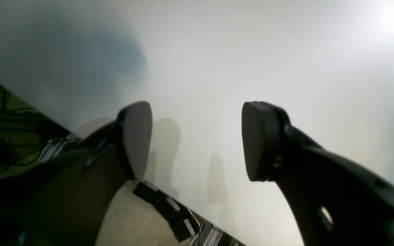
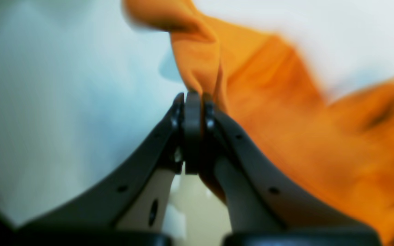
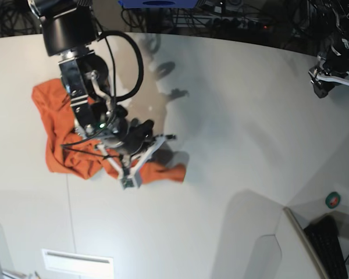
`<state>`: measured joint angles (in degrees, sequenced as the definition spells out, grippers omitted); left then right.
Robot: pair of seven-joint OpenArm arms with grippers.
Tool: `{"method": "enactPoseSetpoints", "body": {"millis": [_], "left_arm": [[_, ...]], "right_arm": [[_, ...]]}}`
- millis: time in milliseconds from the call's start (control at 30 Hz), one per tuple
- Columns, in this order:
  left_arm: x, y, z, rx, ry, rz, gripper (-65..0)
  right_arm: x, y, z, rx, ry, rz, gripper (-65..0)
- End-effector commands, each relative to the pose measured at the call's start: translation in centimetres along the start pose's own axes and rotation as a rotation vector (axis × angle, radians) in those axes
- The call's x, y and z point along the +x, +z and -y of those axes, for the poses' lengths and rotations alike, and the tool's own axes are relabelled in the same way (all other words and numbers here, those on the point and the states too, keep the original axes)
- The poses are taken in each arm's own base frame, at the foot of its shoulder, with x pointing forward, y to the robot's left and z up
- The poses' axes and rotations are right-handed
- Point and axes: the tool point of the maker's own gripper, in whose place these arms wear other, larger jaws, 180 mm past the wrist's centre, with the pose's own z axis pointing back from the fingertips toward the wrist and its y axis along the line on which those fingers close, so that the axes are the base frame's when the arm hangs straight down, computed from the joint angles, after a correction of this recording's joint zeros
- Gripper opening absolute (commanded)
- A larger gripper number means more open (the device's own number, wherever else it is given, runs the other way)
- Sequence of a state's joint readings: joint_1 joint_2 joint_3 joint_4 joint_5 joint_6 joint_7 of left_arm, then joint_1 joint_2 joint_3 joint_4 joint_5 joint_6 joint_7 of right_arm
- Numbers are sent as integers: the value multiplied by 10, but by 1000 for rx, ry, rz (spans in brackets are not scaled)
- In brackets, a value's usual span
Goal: Layout the t-shirt on the table in an organized manner, then fold the t-shirt properly
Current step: 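Pinch the shirt with the right gripper and pull it across the table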
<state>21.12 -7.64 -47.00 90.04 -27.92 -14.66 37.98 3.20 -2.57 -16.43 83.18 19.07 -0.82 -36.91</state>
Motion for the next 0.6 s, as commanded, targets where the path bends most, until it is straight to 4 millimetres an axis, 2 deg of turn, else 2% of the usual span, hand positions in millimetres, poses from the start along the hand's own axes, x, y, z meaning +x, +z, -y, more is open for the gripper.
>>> {"method": "enactPoseSetpoints", "body": {"millis": [0, 67, 200, 233, 267, 333, 367, 400, 500, 567], "left_arm": [[16, 3, 0, -5, -13, 47, -262], [16, 2, 1, -7, -13, 48, -262], [18, 2, 1, -7, -15, 51, -262], [18, 2, 1, -7, -15, 51, -262], [18, 2, 1, -6, -17, 51, -262], [18, 2, 1, -6, -17, 51, -262], [18, 2, 1, -7, -17, 51, -262], [17, 2, 1, -7, -16, 48, -262], [16, 1, 1, -7, -12, 45, -262], [15, 1, 3, -10, -11, 45, -262]], "right_arm": [[18, 1, -25, 57, 25, 58, -650], [-3, -1, -53, 110, 59, 14, -650], [-29, 1, -89, 183, 135, -39, -650], [-31, 1, -95, 197, 153, -43, -614], [-32, 4, -101, 209, 171, -42, -510], [-33, 11, -101, 217, 216, -48, -360], [-30, 18, -105, 228, 243, -39, -308], [-23, 26, -110, 242, 269, -16, -287], [-5, 45, -105, 244, 321, 53, -326], [4, 50, -93, 221, 334, 77, -395]]}}
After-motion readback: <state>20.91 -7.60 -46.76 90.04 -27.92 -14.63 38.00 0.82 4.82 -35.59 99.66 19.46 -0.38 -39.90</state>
